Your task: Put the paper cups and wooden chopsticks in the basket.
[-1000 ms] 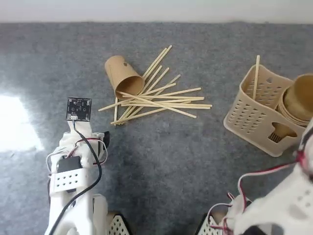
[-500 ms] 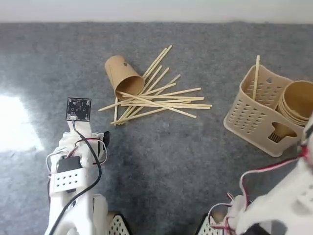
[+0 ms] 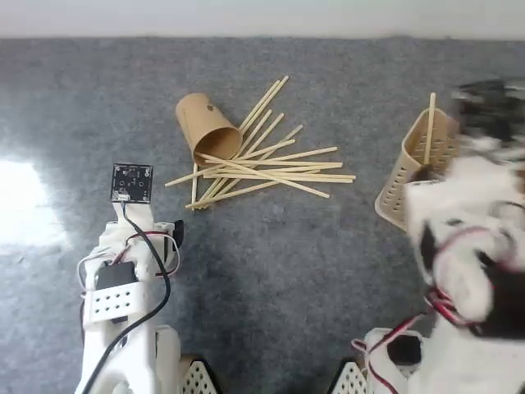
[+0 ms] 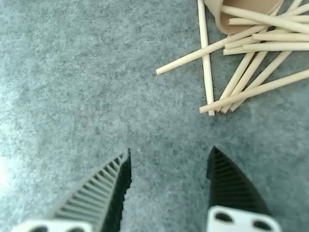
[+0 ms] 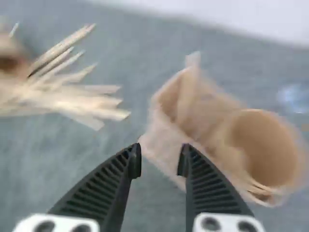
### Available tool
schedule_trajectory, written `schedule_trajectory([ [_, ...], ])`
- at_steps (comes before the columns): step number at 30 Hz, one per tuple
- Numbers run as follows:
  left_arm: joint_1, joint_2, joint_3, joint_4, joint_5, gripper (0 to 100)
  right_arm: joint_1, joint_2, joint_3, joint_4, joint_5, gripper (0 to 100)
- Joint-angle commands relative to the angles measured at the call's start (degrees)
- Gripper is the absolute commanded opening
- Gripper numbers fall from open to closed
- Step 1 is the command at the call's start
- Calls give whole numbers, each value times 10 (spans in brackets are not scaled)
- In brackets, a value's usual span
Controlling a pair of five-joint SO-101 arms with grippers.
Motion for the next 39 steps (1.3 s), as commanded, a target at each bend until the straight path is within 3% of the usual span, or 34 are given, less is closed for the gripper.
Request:
schedule_trajectory([
  [1, 28, -16, -6, -26, 2, 246, -84, -6, 114, -10, -13, 116],
  [5, 56, -16, -30, -47, 1, 246, -124, -31, 249, -87, -15, 116],
  [14, 74, -13, -161, -12, -3, 247, -126, -102, 501, -289, 32, 117],
  [22, 171, -11, -182, -25, -188, 246, -126, -101, 638, -427, -4, 113],
  [27, 171, 9, -145, -183, -258, 246, -126, -101, 679, -484, -9, 112],
  [32, 168, 123, -120, -361, -325, 225, -125, -101, 697, -510, -9, 112],
  [39, 166, 287, -151, -541, -332, 152, -126, -100, 710, -527, -9, 112],
])
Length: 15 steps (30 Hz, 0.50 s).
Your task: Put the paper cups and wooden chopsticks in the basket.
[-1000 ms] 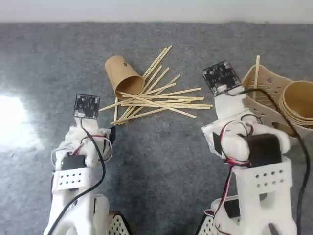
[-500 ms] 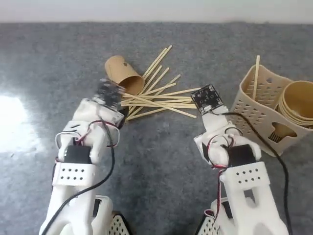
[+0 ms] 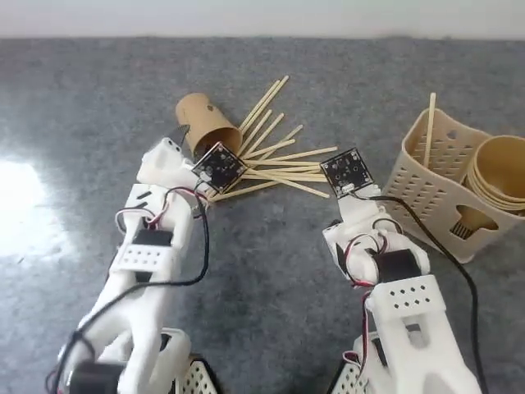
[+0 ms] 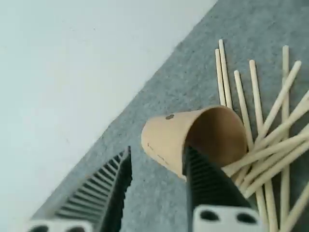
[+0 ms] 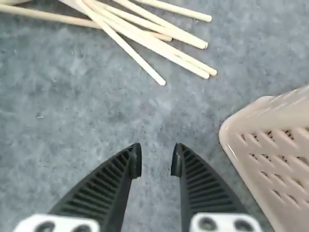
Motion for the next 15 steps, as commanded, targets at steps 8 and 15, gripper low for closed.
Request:
schedule_trajectory([
  [8, 55, 27, -21, -42, 52, 152, -1, -8, -1, -24, -4, 112],
  [15, 62, 59, -53, -16, 62, 153, -1, -8, -1, -22, -5, 112],
])
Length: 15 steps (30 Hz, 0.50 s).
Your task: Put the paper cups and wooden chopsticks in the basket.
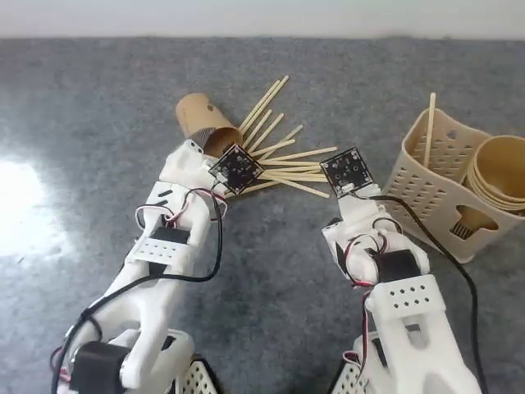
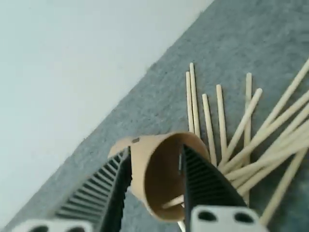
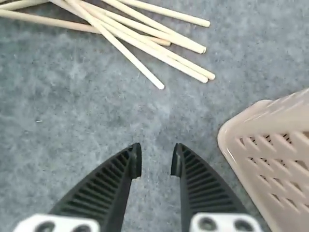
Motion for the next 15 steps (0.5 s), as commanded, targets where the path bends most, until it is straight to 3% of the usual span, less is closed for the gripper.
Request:
schedule_trajectory([
  [1, 4, 22, -51, 16, 9, 153, -1, -8, -3, -9, -5, 112],
  [10, -4, 157, -137, 15, 6, 153, -1, -8, 4, -14, -6, 112],
  [15, -18, 170, -145, 17, -21, 153, -1, -8, 4, -14, -6, 112],
])
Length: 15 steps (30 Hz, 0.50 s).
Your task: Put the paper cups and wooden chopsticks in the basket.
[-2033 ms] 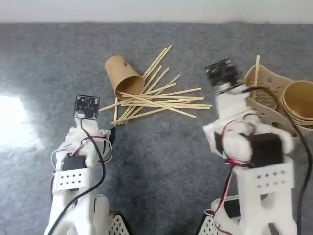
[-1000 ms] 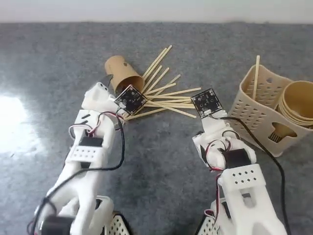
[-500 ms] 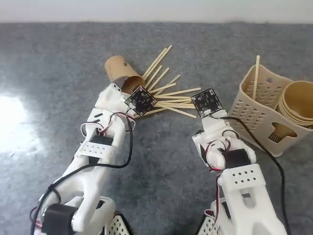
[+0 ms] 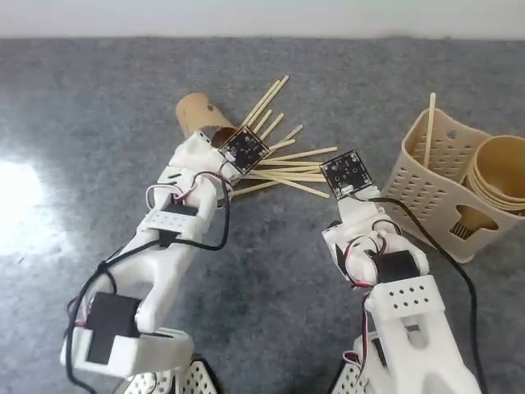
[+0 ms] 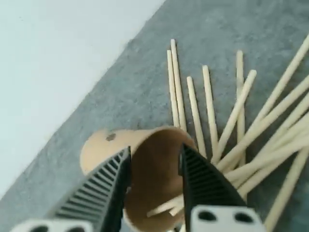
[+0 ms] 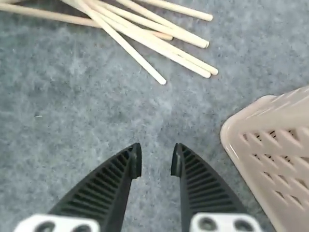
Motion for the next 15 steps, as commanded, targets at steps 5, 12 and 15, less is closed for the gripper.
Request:
schedule_trajectory([
  [5, -39, 1, -39, -4, -33, 153, 0, -8, -5, -14, -6, 112],
  [12, -40, -5, -40, -5, -36, 153, 0, -8, -4, -15, -6, 112],
  [15, -43, 1, -43, -5, -37, 153, 0, -8, -4, -15, -6, 112],
])
